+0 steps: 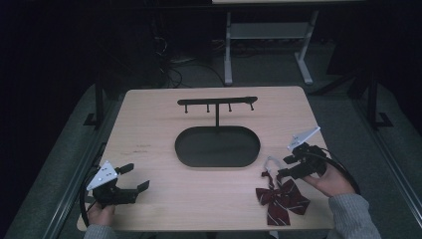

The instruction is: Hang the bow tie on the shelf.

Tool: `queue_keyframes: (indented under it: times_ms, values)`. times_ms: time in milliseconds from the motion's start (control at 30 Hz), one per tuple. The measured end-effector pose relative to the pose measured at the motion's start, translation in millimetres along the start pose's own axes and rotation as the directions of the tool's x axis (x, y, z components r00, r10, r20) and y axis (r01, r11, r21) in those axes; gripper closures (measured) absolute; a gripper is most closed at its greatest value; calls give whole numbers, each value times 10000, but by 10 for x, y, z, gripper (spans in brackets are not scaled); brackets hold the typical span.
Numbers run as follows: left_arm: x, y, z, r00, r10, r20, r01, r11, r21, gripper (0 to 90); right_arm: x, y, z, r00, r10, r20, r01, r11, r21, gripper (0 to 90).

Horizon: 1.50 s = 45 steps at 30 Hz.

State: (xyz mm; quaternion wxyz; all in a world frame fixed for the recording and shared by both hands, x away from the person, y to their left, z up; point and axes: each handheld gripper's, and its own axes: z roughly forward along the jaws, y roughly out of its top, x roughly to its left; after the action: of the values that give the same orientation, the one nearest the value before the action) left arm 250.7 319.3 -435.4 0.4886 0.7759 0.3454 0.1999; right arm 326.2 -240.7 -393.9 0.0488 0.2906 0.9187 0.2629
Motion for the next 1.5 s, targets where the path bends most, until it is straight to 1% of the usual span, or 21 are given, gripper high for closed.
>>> queue_keyframes:
  times_ms: [33,67,100,167,233,267,367,500,633,733,867,900,933,1100,1133,1233,1367,1467,1500]
  values:
    - [-3,0,2,10000,-15,7,15,10000,-1,131,-15,16,16,9999,-34,118,33,10000,59,454]
    - [-3,0,2,10000,-15,7,15,10000,-1,131,-15,16,16,9999,-34,118,33,10000,59,454]
    - [-3,1,1,10000,40,27,-40,10000,26,131,-27,32,28,10000,44,80,-45,9999,136,460]
    - [-7,0,0,10000,39,12,-39,10000,0,131,-69,72,82,10000,26,65,-29,9993,365,469]
    - [-3,1,-4,10000,20,1,-20,10000,-17,131,-82,86,99,10000,-12,27,10,9991,432,475]
    - [1,-1,-5,10000,-33,-12,33,10000,-9,131,-97,118,127,9999,-130,65,126,9983,565,477]
    - [-1,0,-6,10000,-36,-16,36,10000,-49,131,-113,172,151,9998,-194,-36,196,9976,671,481]
    - [-2,5,-5,10000,16,-5,-16,10000,-50,131,-148,239,174,9995,-329,0,327,9959,844,483]
    - [-4,5,-2,10000,45,16,-45,10000,-46,131,-191,282,195,9995,-307,-30,309,9951,942,485]
    - [-4,6,-3,10000,67,15,-67,10000,-41,131,-231,300,216,9996,-278,-30,280,9943,1030,490]
    - [-3,5,-3,10000,30,0,-30,10000,-55,131,-251,319,245,9996,-270,-41,273,9935,1101,501]
    - [-3,5,-2,10000,17,2,-17,10000,-50,131,-260,334,275,9996,-286,-13,285,9916,1259,506]
    - [-2,6,-2,10000,65,13,-65,10000,-45,131,-268,340,291,9994,-337,-37,339,9911,1284,507]
    - [-2,7,-3,10000,65,17,-65,10000,-52,131,-295,364,348,9996,-267,-89,277,9895,1416,516]
    - [-2,7,-2,10000,50,18,-50,10000,-51,131,-310,369,380,9996,-255,-83,264,9879,1529,523]
    - [-1,7,-5,10000,67,11,-67,10000,-56,131,-328,373,411,9997,-209,-127,227,9864,1630,528]
    - [-3,8,-5,10000,74,28,-74,10000,-53,131,-366,390,479,9997,-224,-17,223,9836,1791,550]
    - [-4,8,-4,10000,68,30,-68,10000,-62,131,-383,392,508,9999,-123,17,117,9814,1915,557]
    - [-3,9,-5,10000,75,28,-75,10000,-58,131,-401,391,539,9999,-141,78,122,9785,2057,574]
